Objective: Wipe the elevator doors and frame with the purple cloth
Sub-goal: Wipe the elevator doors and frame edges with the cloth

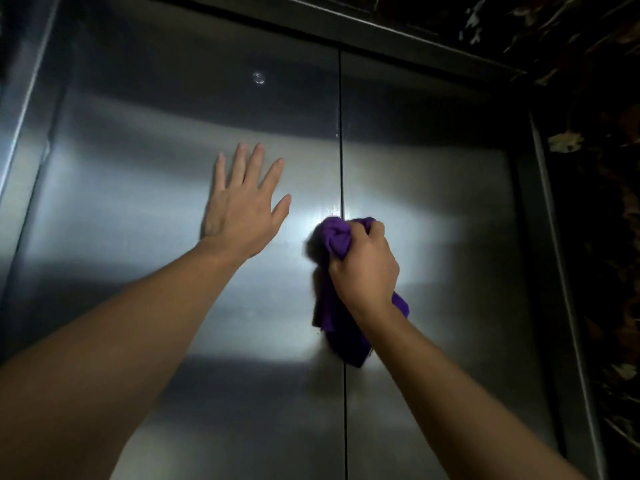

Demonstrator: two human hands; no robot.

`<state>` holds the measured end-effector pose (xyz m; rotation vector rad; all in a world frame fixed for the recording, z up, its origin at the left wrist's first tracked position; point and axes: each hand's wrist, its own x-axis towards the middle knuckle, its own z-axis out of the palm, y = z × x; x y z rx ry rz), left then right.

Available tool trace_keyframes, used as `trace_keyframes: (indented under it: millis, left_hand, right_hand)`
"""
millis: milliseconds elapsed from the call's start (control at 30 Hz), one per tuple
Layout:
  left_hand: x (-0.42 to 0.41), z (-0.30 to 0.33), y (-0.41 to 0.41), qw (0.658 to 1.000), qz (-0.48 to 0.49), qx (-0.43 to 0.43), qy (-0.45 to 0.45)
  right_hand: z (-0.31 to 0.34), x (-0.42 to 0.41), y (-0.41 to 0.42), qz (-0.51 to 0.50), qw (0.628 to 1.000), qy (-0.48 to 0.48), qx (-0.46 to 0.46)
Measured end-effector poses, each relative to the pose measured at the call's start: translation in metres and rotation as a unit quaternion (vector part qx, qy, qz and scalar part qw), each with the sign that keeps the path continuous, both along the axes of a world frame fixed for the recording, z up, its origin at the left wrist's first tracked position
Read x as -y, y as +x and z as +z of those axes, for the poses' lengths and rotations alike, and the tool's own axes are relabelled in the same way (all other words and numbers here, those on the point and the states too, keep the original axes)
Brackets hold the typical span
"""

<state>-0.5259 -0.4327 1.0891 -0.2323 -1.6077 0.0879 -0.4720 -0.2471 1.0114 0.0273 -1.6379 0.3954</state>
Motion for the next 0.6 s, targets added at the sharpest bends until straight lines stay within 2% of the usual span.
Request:
trace_keyframes:
  millis: [167, 367, 600]
  left_hand:
    - [0.008, 0.013, 0.008, 0.999, 0.013, -0.039, -0.031]
    - [0.018, 0.059, 0.000, 0.997, -0.031, -0.056, -0.046]
    - [0.010, 0.126, 0.003, 0.997, -0.045, -0.057, 0.038]
  right_hand:
    - [0.099, 0.003, 0.000, -0.025, 1.000, 0.002, -0.014]
    - [0.199, 0.004, -0.001, 0.000, 0.999, -0.040, -0.017]
    - [0.291, 0.005, 0.001, -0.002, 0.999, -0.037, -0.033]
